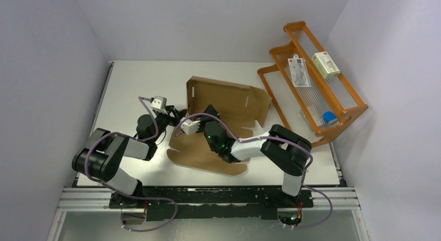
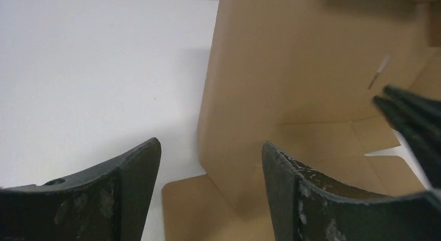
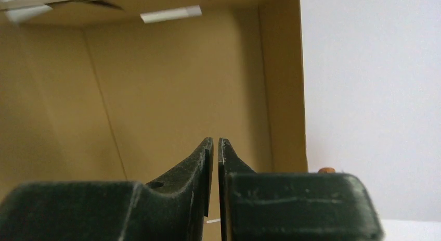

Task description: Fold the paper box

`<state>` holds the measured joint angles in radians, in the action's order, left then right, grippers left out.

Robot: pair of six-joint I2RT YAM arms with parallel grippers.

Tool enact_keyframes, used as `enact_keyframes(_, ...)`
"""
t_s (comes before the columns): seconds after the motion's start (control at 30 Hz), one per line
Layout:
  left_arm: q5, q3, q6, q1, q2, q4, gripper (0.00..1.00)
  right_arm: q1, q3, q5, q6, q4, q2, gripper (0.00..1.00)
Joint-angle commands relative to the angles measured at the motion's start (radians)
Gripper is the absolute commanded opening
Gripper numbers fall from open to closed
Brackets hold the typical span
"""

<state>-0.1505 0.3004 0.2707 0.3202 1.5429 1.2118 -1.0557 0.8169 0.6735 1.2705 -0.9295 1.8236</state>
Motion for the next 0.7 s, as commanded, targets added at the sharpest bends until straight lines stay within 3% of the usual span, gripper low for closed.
enact_keyframes(0.0, -0.08, -0.021, -0.021, 0.022, 0.022, 0.182, 0.76, -0.001, 0.012, -0.06, -0.083, 0.143, -0.033, 0.12)
enact_keyframes(0.27, -0.035, 0.004, -0.02, 0.025, 0.073, 0.194, 0.77, 0.009, 0.045, -0.085, -0.137, 0.264, -0.079, 0.12)
enact_keyframes(0.37, 0.001, 0.001, 0.006, 0.025, 0.05, 0.162, 0.77, 0.045, 0.088, -0.113, -0.238, 0.383, -0.114, 0.18)
enact_keyframes(0.43, 0.029, 0.025, 0.007, 0.022, 0.01, 0.063, 0.78, 0.087, 0.147, -0.17, -0.331, 0.527, -0.136, 0.29)
enact_keyframes(0.5, 0.07, 0.075, 0.007, 0.018, -0.032, -0.095, 0.8, 0.136, 0.208, -0.218, -0.404, 0.626, -0.15, 0.47)
enact_keyframes(0.67, 0.069, 0.238, 0.023, -0.024, -0.059, -0.442, 0.81, 0.296, 0.364, -0.355, -0.537, 0.85, -0.13, 0.75)
